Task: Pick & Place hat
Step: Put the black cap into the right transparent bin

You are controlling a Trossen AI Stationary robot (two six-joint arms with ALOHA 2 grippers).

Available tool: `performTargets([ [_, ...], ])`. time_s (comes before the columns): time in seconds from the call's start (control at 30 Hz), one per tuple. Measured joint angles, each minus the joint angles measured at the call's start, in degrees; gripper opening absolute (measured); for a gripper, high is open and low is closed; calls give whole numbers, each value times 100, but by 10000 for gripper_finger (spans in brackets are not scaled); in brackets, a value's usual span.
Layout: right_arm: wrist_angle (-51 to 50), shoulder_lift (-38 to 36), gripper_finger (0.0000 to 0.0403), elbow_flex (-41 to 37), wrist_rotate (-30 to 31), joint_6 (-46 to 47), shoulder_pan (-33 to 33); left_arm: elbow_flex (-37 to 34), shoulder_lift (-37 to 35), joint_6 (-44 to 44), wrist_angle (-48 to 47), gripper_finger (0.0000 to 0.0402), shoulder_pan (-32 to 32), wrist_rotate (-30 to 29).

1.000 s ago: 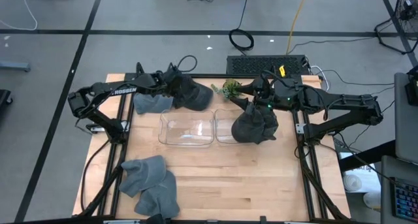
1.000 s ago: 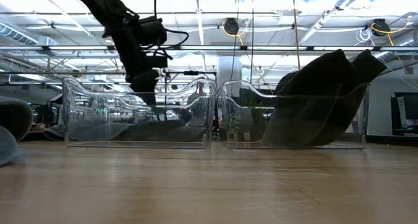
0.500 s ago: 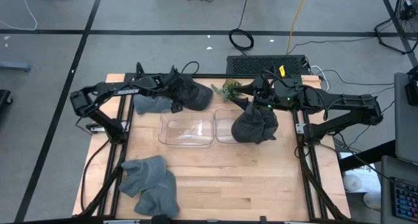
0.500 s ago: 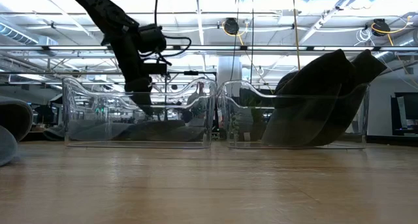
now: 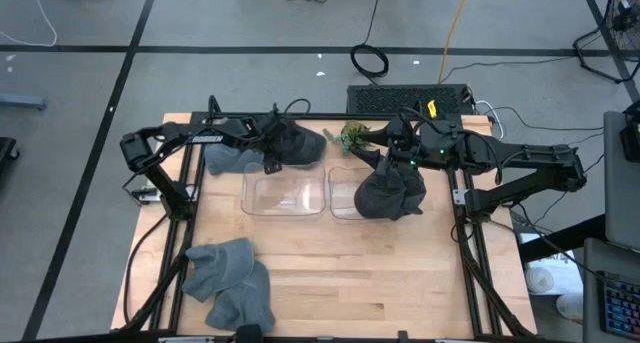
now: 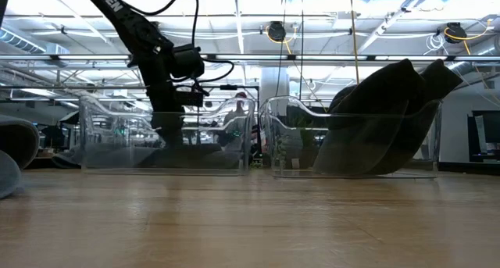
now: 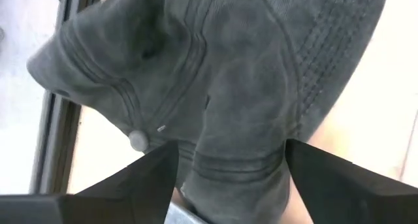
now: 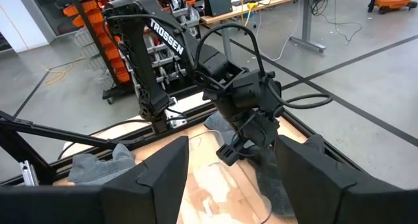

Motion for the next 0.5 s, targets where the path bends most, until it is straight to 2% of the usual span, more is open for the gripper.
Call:
performTargets([
  [0.23, 287, 2, 212, 0, 6, -202, 0, 0, 0, 176, -102, 184, 2, 177],
  [0.47, 507, 2, 212, 0, 11, -363, 0, 0, 0, 64, -142, 29, 2, 436],
  [0.5, 517, 2, 212, 0, 11, -405, 0, 0, 0, 17, -150, 17, 2, 480],
])
